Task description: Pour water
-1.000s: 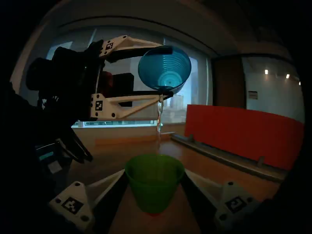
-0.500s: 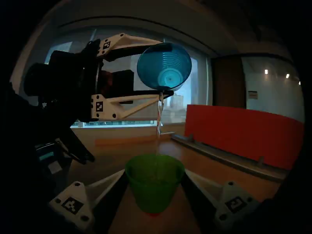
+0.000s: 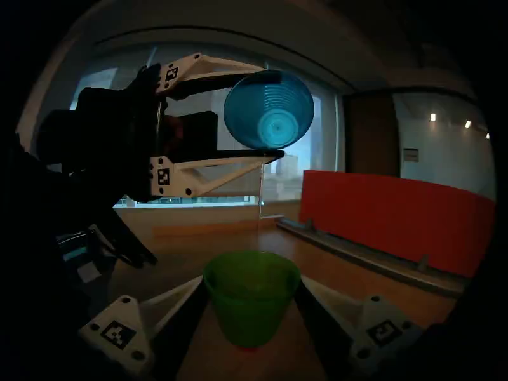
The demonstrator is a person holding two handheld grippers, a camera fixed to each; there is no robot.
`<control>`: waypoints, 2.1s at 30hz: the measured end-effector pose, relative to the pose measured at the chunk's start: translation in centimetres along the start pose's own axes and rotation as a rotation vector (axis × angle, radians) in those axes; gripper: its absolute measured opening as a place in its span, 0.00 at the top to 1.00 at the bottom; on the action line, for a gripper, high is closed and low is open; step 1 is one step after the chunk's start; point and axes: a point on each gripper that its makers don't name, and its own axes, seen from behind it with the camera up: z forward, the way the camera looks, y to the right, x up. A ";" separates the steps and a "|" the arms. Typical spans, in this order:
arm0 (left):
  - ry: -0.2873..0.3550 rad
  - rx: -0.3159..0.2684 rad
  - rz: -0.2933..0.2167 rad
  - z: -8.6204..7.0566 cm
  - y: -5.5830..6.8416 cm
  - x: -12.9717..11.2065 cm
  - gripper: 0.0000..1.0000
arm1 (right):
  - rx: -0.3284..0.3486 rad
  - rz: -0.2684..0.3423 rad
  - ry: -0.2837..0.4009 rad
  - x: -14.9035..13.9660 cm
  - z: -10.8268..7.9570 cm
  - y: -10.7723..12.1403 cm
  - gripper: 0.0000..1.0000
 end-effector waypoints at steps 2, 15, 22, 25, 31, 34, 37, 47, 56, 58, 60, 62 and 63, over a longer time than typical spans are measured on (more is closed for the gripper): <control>0.001 0.000 -0.003 0.0 0.0 0.1 0.13 | 0.000 0.000 0.001 0.0 0.0 0.0 0.10; 0.011 -0.005 -0.025 0.5 -0.2 0.1 0.13 | -0.002 0.003 0.004 0.0 -0.1 0.1 0.10; -0.001 -0.011 -0.125 0.8 0.2 -0.8 0.13 | -0.007 0.004 0.006 -0.3 -0.3 0.4 0.10; -0.015 -0.011 -0.199 0.8 0.6 -1.4 0.13 | -0.009 0.005 0.008 -0.3 -0.4 0.5 0.10; -0.025 -0.009 -0.339 0.9 1.3 -2.1 0.13 | -0.011 0.006 0.018 0.1 -0.5 0.6 0.10; -0.030 -0.008 -0.409 0.9 1.6 -2.5 0.13 | -0.012 0.005 0.022 0.3 -0.6 0.6 0.10; -0.029 -0.002 -0.478 0.7 1.7 -2.8 0.13 | -0.013 0.005 0.025 0.4 -0.6 0.6 0.10; -0.039 0.015 -0.674 0.2 2.0 -3.9 0.13 | -0.022 -0.001 0.028 0.7 -0.9 0.6 0.10; -0.055 0.024 -0.891 0.0 2.0 -5.3 0.13 | -0.026 -0.010 0.034 1.2 -1.0 0.6 0.10; -0.059 0.024 -0.949 0.0 2.0 -5.7 0.13 | -0.028 -0.011 0.035 1.3 -1.1 0.6 0.10; -0.061 0.028 -0.996 0.0 2.0 -6.1 0.13 | -0.029 -0.012 0.037 1.4 -1.2 0.7 0.10; -0.059 0.037 -1.030 -0.1 1.7 -6.4 0.13 | -0.030 -0.011 0.038 1.5 -1.2 0.6 0.10; -0.058 0.038 -1.044 -0.2 1.7 -6.5 0.13 | -0.030 -0.012 0.038 1.6 -1.2 0.6 0.10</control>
